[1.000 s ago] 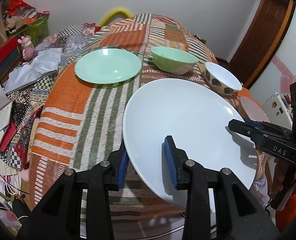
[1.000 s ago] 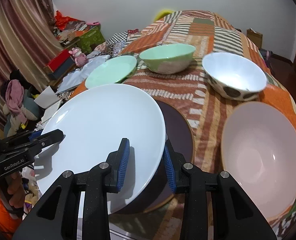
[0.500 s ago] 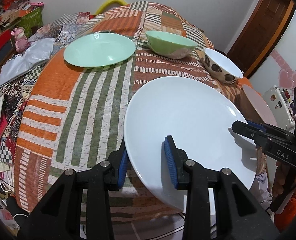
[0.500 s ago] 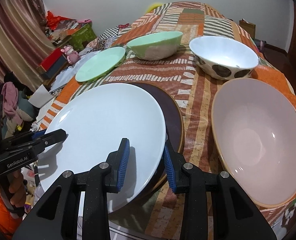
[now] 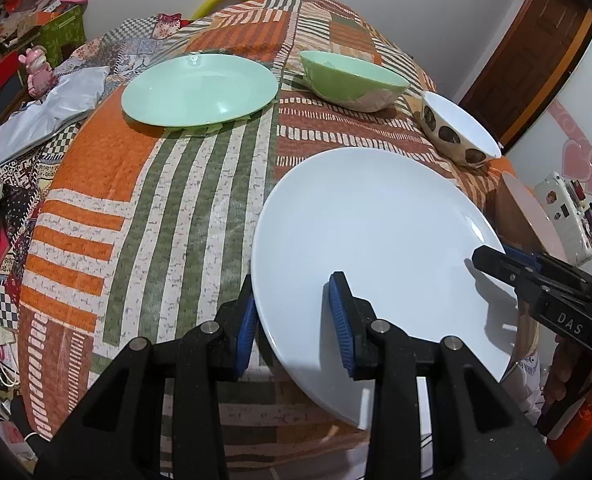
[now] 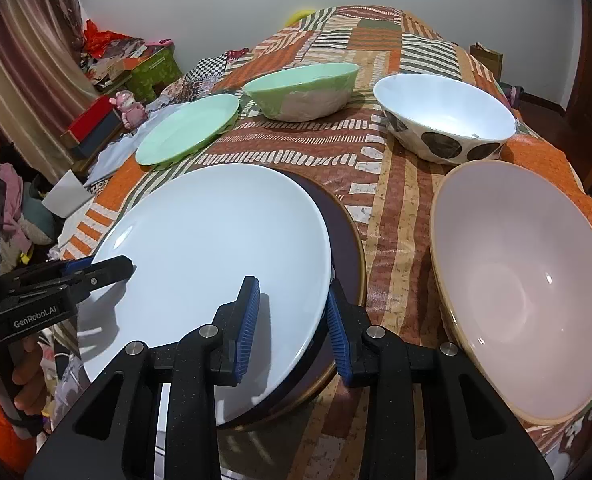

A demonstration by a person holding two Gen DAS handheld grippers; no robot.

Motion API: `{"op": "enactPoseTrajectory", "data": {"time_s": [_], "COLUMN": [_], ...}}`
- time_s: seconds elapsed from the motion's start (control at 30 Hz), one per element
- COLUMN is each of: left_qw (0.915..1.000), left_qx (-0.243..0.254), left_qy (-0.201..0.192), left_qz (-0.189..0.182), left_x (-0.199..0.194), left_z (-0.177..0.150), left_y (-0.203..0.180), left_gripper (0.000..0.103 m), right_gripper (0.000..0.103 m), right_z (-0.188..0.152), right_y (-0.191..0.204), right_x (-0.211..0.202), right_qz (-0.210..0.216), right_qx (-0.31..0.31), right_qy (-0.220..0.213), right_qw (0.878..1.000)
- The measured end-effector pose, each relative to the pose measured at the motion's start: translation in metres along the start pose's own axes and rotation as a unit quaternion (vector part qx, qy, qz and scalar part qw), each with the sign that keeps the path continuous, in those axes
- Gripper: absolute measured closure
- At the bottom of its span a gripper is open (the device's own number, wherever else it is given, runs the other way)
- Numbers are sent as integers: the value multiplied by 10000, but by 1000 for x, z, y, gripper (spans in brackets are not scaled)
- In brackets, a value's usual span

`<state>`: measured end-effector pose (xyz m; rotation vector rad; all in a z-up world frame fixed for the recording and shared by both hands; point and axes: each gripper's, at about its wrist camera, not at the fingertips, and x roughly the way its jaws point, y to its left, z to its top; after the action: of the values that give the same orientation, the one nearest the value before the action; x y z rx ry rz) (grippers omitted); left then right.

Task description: Organize plates and bowls

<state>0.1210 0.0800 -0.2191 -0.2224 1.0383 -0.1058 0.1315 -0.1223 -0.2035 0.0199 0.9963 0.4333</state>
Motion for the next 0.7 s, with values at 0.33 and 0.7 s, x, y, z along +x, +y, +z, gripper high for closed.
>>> {"op": "enactPoseTrajectory", "data": {"time_s": [0.33, 0.7], "left_qw": [10000, 9995], "left_qx": [-7, 166], "left_qy": [-6, -87], "left_qz": [61, 249], "left_x": [5, 1], "left_z": [5, 4], "left_y": [-1, -5], "left_gripper": [68, 68], "right_gripper": [74, 76], "right_z": [1, -1], "right_y": [1, -1], "right_x": [1, -8], "right_qz": [-73, -110], "right_qx": [-30, -75], "right_qy": [-63, -130], "right_qw": [9999, 9998]}}
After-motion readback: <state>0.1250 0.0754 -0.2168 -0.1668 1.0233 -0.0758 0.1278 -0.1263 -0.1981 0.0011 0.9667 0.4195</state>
